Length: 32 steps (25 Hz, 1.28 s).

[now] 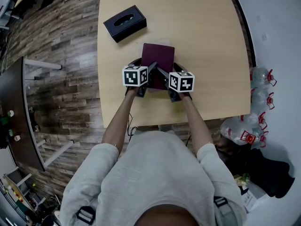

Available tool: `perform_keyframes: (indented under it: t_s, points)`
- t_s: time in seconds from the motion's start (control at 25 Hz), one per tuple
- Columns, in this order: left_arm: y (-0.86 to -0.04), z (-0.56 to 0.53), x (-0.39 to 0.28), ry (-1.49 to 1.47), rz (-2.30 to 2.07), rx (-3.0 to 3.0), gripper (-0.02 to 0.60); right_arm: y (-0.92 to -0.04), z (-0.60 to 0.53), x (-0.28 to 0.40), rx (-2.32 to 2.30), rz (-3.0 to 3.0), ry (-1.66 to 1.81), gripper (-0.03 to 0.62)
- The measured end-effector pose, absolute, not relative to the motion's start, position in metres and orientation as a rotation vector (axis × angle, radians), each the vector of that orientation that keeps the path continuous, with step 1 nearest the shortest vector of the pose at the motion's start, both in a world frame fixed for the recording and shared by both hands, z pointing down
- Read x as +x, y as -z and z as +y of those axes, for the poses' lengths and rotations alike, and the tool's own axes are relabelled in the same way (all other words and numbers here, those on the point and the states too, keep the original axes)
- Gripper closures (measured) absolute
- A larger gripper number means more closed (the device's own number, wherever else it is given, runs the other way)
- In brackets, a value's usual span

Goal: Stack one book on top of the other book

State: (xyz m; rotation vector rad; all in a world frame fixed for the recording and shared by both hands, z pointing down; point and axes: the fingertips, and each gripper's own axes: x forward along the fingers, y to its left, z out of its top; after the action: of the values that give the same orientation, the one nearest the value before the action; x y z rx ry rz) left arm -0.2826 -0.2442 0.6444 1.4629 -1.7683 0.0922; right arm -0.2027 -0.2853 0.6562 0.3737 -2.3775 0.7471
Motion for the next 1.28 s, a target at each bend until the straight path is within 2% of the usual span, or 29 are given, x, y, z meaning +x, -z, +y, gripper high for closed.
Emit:
perform_keyframes:
  t_s: [0.2, 0.48, 0.6, 1.28]
  points:
    - [-0.634, -0.242, -0.286, -0.095, -1.8, 1.478, 0.245, -0.644, -0.294, -0.194, 0.43, -2.418, -0.696, 0.202]
    - [-0.602, -0.232, -0.287, -0.134, -1.891, 1.545, 0.255, -0.612, -0.303, -0.179, 0.526, -2.516, -0.558, 0.3]
    - [-0.586, -0.227, -0.281, -0.138, -1.923, 1.6, 0.275, -0.598, -0.304, -0.17, 0.557, -2.552, -0.495, 0.343]
    - [-0.526, -0.207, -0.213, -0.18, -1.969, 1.831, 0.425, -0.53, -0.291, -0.095, 0.752, -2.663, -0.288, 0.502]
